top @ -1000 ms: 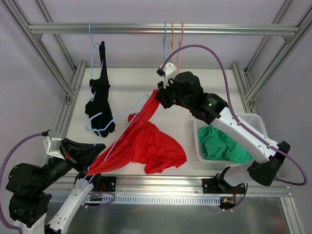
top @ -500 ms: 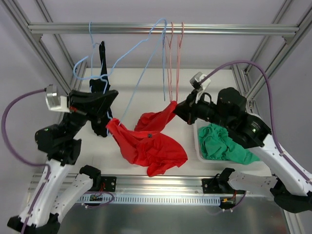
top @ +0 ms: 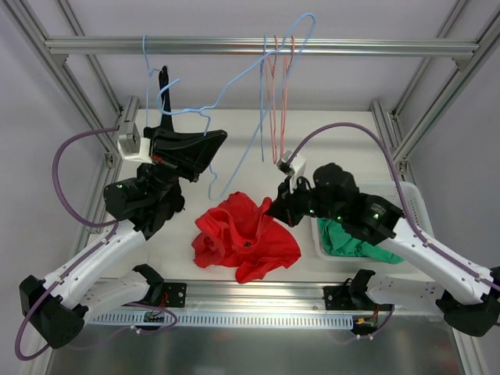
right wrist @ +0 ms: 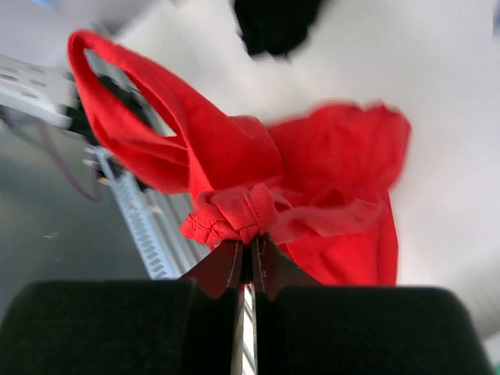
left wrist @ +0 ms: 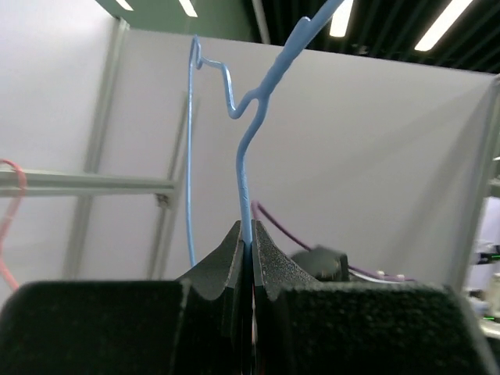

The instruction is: Remove the tank top from the hanger

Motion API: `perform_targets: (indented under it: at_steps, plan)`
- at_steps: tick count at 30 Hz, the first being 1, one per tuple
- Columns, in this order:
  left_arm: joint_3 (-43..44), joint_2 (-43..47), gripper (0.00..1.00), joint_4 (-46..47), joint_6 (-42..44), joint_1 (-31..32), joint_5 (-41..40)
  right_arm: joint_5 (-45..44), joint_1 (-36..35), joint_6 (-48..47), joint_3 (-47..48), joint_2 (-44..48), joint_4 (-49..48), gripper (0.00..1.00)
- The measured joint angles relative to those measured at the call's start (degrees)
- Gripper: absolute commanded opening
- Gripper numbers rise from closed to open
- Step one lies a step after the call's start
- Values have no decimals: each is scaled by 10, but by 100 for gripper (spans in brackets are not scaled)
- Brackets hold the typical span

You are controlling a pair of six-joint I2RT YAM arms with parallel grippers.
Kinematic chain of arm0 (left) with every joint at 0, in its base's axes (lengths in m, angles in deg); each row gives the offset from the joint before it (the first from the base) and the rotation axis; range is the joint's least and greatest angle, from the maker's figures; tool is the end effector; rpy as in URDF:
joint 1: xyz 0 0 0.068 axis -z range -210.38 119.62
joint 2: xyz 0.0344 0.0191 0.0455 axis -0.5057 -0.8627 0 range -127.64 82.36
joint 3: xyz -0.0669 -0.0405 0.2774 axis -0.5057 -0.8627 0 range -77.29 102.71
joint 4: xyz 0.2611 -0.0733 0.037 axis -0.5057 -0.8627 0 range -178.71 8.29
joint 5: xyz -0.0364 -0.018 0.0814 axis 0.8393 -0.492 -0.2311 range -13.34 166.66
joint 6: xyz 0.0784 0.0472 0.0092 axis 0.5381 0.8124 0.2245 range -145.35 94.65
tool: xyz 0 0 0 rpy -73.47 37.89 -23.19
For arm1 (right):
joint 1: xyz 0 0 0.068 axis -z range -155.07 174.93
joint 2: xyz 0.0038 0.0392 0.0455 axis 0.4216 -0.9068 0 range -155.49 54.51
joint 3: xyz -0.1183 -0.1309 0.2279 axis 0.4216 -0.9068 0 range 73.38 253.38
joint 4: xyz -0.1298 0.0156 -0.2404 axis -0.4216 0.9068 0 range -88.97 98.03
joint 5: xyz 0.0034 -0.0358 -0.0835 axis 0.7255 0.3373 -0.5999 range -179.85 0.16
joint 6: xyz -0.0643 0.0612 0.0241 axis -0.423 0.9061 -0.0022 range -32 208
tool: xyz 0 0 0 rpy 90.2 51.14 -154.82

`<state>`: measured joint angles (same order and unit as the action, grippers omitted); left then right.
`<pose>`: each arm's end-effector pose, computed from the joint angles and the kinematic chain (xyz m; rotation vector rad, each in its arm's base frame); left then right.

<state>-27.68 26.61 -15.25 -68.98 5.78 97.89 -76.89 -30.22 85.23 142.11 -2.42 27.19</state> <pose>0.1440 -0.1423 0.5082 0.3595 0.5858 -1.4388 0.1317 0.2217 0.4212 -1.0621 1.5747 0.8410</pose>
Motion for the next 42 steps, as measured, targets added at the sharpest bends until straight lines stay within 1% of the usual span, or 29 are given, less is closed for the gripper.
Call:
perform_targets:
  at_steps: [5,6,8,9,10,11,12,13,14,17,20,22,23,25,27,31,34,38,42]
  plan:
    - [-46,76,0,-21,138,20,-78,-88,-9,30,-105,-6,18,0]
    - [-56,99,0,-35,171,22,-99,-103,-14,37,-117,-9,20,0]
    - [-55,134,0,-98,211,21,-125,-126,-30,47,-135,-19,14,1]
    - [-52,151,0,-141,228,21,-136,-132,-40,51,-143,-25,8,6]
    - [-49,165,0,-185,240,21,-147,-136,-49,54,-150,-30,3,14]
    - [-47,179,0,-222,249,21,-156,-138,-60,58,-157,-36,-3,30]
    - [-48,195,0,-266,254,21,-170,-140,-70,63,-164,-41,-8,81]
    - [-49,209,0,-306,255,21,-186,-141,-79,70,-169,-44,-11,97]
    - [-51,225,0,-349,256,21,-203,-145,-85,71,-173,-45,-13,99]
    - [-60,256,0,-468,243,21,-253,-159,-95,78,-181,-41,-19,99]
    - [-63,245,0,-565,224,21,-295,-182,-95,83,-189,-15,-22,99]
    - [-53,213,0,-626,216,21,-319,-192,-95,86,-189,11,-21,100]
    - [-35,185,0,-664,214,21,-328,-196,-95,88,-189,26,-21,99]
    - [17,117,0,-719,214,21,-342,-201,-95,88,-189,50,-19,99]
    - [73,55,0,-753,215,21,-351,-207,-95,90,-189,69,-17,100]
    - [224,-72,0,-787,223,21,-356,-218,-95,94,-189,90,-7,99]
    - [311,-133,0,-788,229,21,-363,-221,-95,99,-194,104,-4,99]
    - [392,-191,0,-794,234,21,-370,-226,-95,109,-224,127,-7,100]
    - [469,-258,0,-793,236,21,-370,-227,-95,118,-245,129,-6,100]
